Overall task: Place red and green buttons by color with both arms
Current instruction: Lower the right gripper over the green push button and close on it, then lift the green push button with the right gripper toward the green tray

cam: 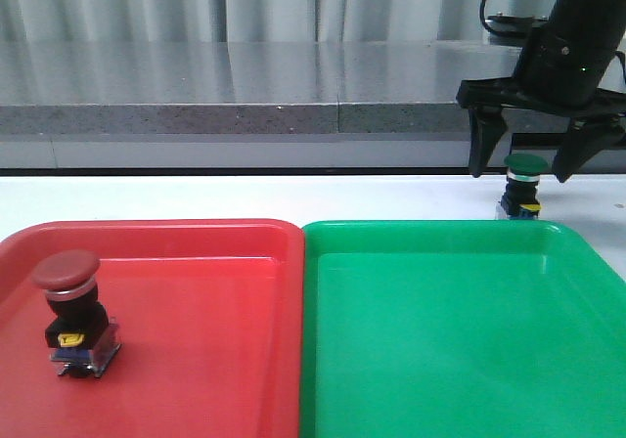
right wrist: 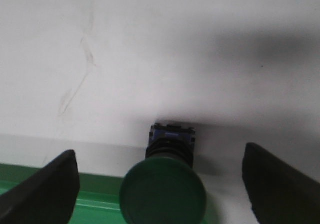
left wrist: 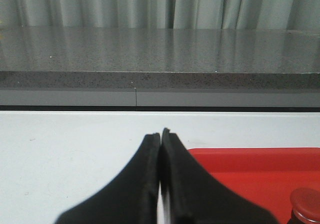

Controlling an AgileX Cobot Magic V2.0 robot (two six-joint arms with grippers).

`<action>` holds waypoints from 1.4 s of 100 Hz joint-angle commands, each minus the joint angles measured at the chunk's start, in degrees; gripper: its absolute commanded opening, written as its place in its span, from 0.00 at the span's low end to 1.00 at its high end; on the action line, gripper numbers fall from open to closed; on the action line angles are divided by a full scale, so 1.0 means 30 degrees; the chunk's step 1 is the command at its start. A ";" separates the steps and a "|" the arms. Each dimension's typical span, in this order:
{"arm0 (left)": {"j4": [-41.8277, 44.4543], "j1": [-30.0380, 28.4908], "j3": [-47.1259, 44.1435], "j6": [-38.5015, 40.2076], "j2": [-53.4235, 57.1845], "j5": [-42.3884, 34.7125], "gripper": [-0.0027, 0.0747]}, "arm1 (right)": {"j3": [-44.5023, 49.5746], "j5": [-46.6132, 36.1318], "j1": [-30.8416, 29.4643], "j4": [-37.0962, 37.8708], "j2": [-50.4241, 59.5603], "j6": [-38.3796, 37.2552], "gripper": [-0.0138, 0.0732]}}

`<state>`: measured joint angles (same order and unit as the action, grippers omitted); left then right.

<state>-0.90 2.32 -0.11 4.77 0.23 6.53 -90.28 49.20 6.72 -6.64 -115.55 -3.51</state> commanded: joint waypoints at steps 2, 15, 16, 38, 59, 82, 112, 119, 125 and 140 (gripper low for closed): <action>-0.0176 -0.0067 -0.0214 0.0052 0.0627 -0.1644 0.01 | -0.0851 -0.0024 -0.0003 -0.0150 0.0860 0.0193 0.83; -0.0176 -0.0067 -0.0214 0.0052 0.0627 -0.1644 0.01 | -0.0851 0.0079 -0.0003 -0.0150 0.0782 -0.0112 0.60; -0.0176 -0.0067 -0.0214 0.0052 0.0627 -0.1644 0.01 | -0.0851 0.0101 -0.0003 -0.0150 0.0782 -0.0114 0.58; -0.0176 -0.0067 -0.0214 0.0052 0.0627 -0.1644 0.01 | -0.1225 0.0179 -0.0003 -0.0150 0.1151 -0.0114 0.40; -0.0176 -0.0067 -0.0214 0.0052 0.0627 -0.1644 0.01 | -0.1739 0.0476 0.0017 0.0148 0.2902 -0.0738 0.40; -0.0176 -0.0067 -0.0214 0.0052 0.0627 -0.1644 0.01 | -0.1618 0.1261 0.0922 0.1789 0.5184 -0.2637 0.40; -0.0176 -0.0067 -0.0214 0.0052 0.0627 -0.1644 0.01 | 0.1539 0.0909 0.3606 0.1789 0.7913 -0.3588 0.40; -0.0176 -0.0067 -0.0214 0.0052 0.0627 -0.1644 0.01 | 0.3176 0.0205 0.4178 0.1789 0.8721 -0.4262 0.40; -0.0176 -0.0067 -0.0214 0.0052 0.0627 -0.1644 0.01 | 0.4738 -0.0484 0.4671 0.1789 0.9439 -0.4956 0.40; -0.0176 -0.0067 -0.0214 0.0052 0.0627 -0.1644 0.01 | 0.7966 -0.1946 0.5985 0.1805 1.0333 -0.5888 0.40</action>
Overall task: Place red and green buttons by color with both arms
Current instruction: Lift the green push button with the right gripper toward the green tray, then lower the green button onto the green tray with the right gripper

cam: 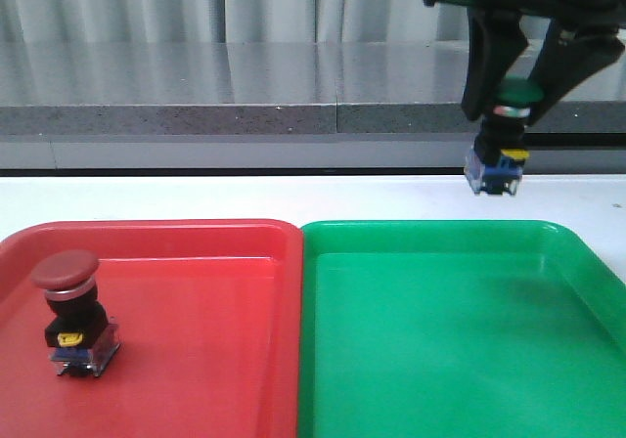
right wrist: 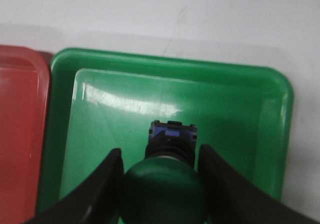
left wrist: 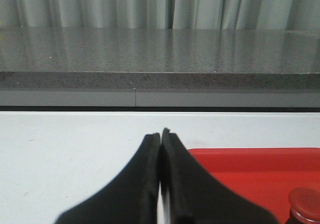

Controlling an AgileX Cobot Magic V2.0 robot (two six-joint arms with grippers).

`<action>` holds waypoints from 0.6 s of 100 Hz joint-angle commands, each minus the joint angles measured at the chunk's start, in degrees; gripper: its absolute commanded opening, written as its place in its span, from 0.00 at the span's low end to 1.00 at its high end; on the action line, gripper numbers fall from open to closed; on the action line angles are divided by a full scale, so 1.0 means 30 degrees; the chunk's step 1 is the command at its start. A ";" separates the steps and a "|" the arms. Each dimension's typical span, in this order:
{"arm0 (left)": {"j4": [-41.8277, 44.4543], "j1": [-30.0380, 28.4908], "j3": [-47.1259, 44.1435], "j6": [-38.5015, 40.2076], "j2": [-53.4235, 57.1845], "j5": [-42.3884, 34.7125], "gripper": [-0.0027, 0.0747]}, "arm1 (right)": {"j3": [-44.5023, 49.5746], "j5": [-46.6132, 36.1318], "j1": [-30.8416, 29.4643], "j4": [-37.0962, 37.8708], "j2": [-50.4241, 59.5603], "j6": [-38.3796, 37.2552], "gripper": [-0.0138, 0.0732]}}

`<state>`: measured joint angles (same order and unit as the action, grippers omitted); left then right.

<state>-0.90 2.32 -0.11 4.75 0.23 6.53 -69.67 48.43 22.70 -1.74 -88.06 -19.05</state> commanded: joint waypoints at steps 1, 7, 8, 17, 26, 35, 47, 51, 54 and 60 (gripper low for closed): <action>-0.0176 -0.0067 -0.0214 0.0061 0.0627 -0.1644 0.01 | 0.1223 -0.1760 0.0771 0.0172 0.1167 -0.0770 0.40; -0.0176 -0.0067 -0.0214 0.0061 0.0627 -0.1644 0.01 | 0.2311 -0.2416 0.1238 0.0172 0.1167 -0.1219 0.40; -0.0176 -0.0067 -0.0214 0.0061 0.0627 -0.1644 0.01 | 0.2427 -0.2503 0.1356 0.0172 0.1167 -0.1259 0.40; -0.0176 -0.0067 -0.0214 0.0061 0.0627 -0.1644 0.01 | 0.3831 -0.3919 0.2037 0.0172 0.1167 -0.1902 0.40; -0.0176 -0.0067 -0.0214 0.0061 0.0627 -0.1644 0.01 | 0.5015 -0.5252 0.2469 0.0172 0.1053 -0.2553 0.40; -0.0176 -0.0067 -0.0214 0.0061 0.0627 -0.1644 0.01 | 0.5763 -0.5750 0.2720 0.0172 0.0669 -0.2584 0.40; -0.0176 -0.0067 -0.0214 0.0061 0.0627 -0.1644 0.01 | 0.6148 -0.5727 0.2842 0.0211 0.0022 -0.2584 0.40; -0.0176 -0.0067 -0.0214 0.0061 0.0627 -0.1644 0.01 | 0.6221 -0.5727 0.2873 0.0211 -0.0101 -0.2584 0.40; -0.0176 -0.0067 -0.0214 0.0061 0.0627 -0.1644 0.01 | 0.6222 -0.5727 0.2873 0.0211 -0.0133 -0.2584 0.40; -0.0176 -0.0067 -0.0214 0.0061 0.0627 -0.1644 0.01 | 0.6222 -0.5744 0.2873 0.0211 -0.0133 -0.2584 0.46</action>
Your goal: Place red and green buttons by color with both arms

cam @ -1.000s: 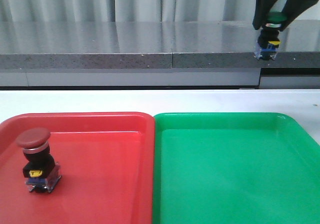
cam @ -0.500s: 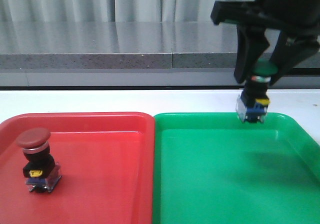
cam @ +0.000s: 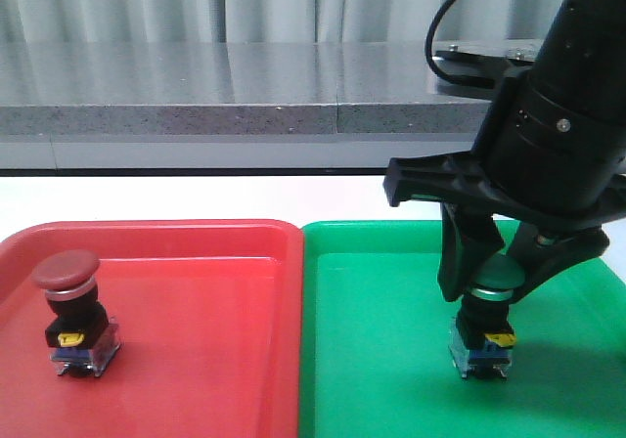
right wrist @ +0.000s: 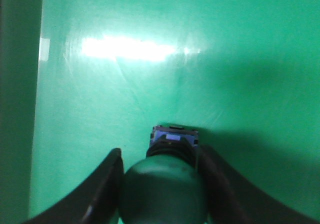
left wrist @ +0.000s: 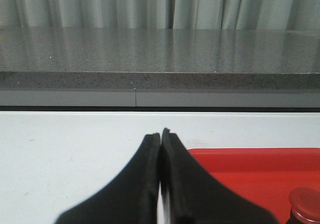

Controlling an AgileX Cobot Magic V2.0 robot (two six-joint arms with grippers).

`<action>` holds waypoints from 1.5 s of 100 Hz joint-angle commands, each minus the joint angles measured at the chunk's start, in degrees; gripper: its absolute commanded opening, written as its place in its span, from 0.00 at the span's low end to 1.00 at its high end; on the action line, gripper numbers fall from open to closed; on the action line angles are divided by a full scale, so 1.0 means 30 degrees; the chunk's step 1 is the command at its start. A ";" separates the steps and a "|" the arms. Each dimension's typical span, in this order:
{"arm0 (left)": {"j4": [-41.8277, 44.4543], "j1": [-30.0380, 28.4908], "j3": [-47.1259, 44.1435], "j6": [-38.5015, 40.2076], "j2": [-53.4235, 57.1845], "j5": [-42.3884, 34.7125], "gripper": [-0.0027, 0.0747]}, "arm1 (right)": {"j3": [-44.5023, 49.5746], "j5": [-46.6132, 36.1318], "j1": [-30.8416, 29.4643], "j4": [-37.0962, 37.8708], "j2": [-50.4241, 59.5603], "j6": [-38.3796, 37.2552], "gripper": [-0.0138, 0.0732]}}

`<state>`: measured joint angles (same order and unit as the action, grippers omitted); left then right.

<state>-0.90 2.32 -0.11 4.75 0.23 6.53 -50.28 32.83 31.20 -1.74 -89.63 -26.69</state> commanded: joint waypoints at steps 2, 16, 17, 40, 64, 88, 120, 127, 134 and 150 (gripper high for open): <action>-0.0176 -0.0067 -0.0214 0.0061 0.0627 -0.1644 0.01 | -0.0243 -0.0566 0.0040 0.0211 0.0390 -0.0037 0.50; -0.0176 -0.0067 -0.0214 0.0061 0.0627 -0.1644 0.01 | -0.0243 -0.0736 0.0040 0.0159 0.0465 0.0033 0.77; -0.0176 -0.0067 -0.0214 0.0061 0.0627 -0.1644 0.01 | -0.0243 -0.0736 0.0040 0.0132 0.0483 0.0075 0.78; -0.0176 -0.0067 -0.0214 0.0061 0.0627 -0.1644 0.01 | -0.0243 -0.0966 -0.0773 -0.0543 0.2770 0.1957 0.83; -0.0176 -0.0067 -0.0214 0.0061 0.0627 -0.1644 0.01 | 0.0257 -0.0803 -0.3985 -0.1342 0.6052 0.5241 0.78; -0.0176 -0.0067 -0.0214 0.0061 0.0627 -0.1644 0.01 | 0.1699 -0.0271 -0.7781 -0.0889 0.8867 0.6280 0.24; -0.0176 -0.0067 -0.0214 0.0061 0.0627 -0.1644 0.01 | 0.4509 -0.1767 -0.9721 0.1223 1.2891 0.6280 0.09; -0.0176 -0.0067 -0.0214 0.0061 0.0627 -0.1644 0.01 | 0.5088 -0.2303 -0.9721 0.1454 1.3661 0.6280 0.09; -0.0176 -0.0067 -0.0214 0.0061 0.0627 -0.1644 0.01 | 0.5741 -0.3059 -0.9721 0.1387 1.4525 0.6280 0.09; -0.0176 -0.0067 -0.0214 0.0061 0.0627 -0.1644 0.01 | 0.7330 -0.5490 -0.9721 0.1081 1.6765 0.6280 0.09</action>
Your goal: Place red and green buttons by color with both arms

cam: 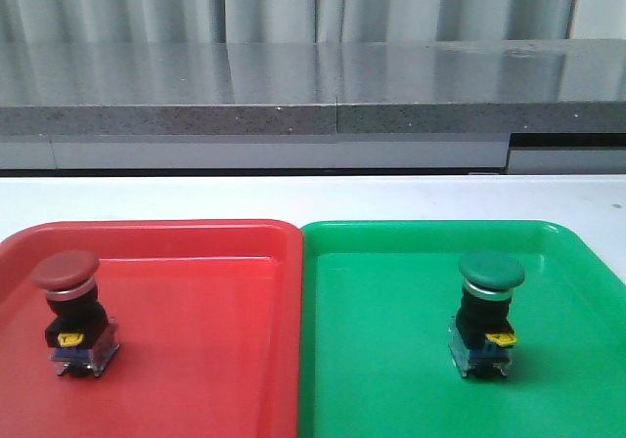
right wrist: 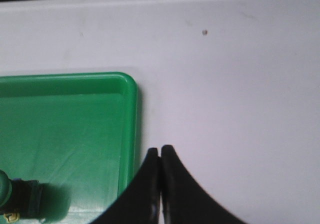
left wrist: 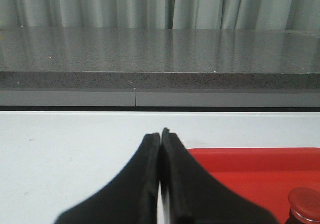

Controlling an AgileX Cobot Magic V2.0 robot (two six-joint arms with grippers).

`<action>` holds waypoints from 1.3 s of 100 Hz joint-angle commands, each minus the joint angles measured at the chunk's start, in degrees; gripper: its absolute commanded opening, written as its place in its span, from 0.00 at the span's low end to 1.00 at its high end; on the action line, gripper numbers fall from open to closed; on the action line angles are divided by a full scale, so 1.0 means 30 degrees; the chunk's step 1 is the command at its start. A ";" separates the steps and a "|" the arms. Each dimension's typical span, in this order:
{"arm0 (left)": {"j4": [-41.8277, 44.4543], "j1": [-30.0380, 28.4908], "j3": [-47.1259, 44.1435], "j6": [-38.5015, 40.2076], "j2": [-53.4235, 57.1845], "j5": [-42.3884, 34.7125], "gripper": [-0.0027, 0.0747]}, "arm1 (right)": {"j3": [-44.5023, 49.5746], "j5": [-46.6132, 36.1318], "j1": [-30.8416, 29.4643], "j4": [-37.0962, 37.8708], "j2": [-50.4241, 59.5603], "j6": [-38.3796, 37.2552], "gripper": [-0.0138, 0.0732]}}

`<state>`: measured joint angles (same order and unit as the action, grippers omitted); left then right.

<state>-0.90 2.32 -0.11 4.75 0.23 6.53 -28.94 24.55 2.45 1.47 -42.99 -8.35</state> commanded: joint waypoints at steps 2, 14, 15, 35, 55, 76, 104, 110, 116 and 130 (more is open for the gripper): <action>-0.0176 -0.0067 -0.0214 0.0061 0.0627 -0.1644 0.01 | 0.0413 -0.3015 -0.0138 0.0010 0.1511 0.0167 0.09; -0.0176 -0.0067 -0.0214 0.0061 0.0627 -0.1644 0.01 | 0.1362 -0.3995 -0.0153 -0.0055 0.3142 0.0238 0.09; -0.0176 -0.0067 -0.0214 0.0061 0.0627 -0.1644 0.01 | 0.1417 -0.4018 -0.0153 -0.0072 0.3234 0.0238 0.09; -0.0176 -0.0067 -0.0214 0.0061 0.0627 -0.1644 0.01 | 0.3158 -0.5412 -0.0153 -0.0257 0.5939 0.0238 0.09; -0.0176 -0.0067 -0.0214 0.0061 0.0627 -0.1644 0.01 | 0.4766 -0.5774 -0.0710 -0.0257 0.8587 0.0800 0.09; -0.0176 -0.0067 -0.0214 0.0061 0.0627 -0.1644 0.01 | 0.6294 -0.6498 -0.1944 -0.0257 1.2764 0.0802 0.09; -0.0176 -0.0067 -0.0214 0.0061 0.0627 -0.1644 0.01 | 0.8903 -0.6672 -0.2208 -0.0716 1.4855 0.0802 0.09; -0.0176 -0.0067 -0.0214 0.0061 0.0627 -0.1644 0.01 | 0.9481 -0.7501 -0.2208 -0.0846 1.4855 0.0802 0.09; -0.0176 -0.0067 -0.0214 0.0061 0.0627 -0.1644 0.01 | 0.9844 -0.7971 -0.2208 -0.1040 1.4855 0.0802 0.09; -0.0176 -0.0067 -0.0214 0.0061 0.0627 -0.1644 0.01 | 0.9827 -0.7724 -0.2208 -0.0931 1.4855 0.0802 0.09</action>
<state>-0.90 2.32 -0.11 4.75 0.23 6.39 1.60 7.03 -4.03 -1.39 0.65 -6.48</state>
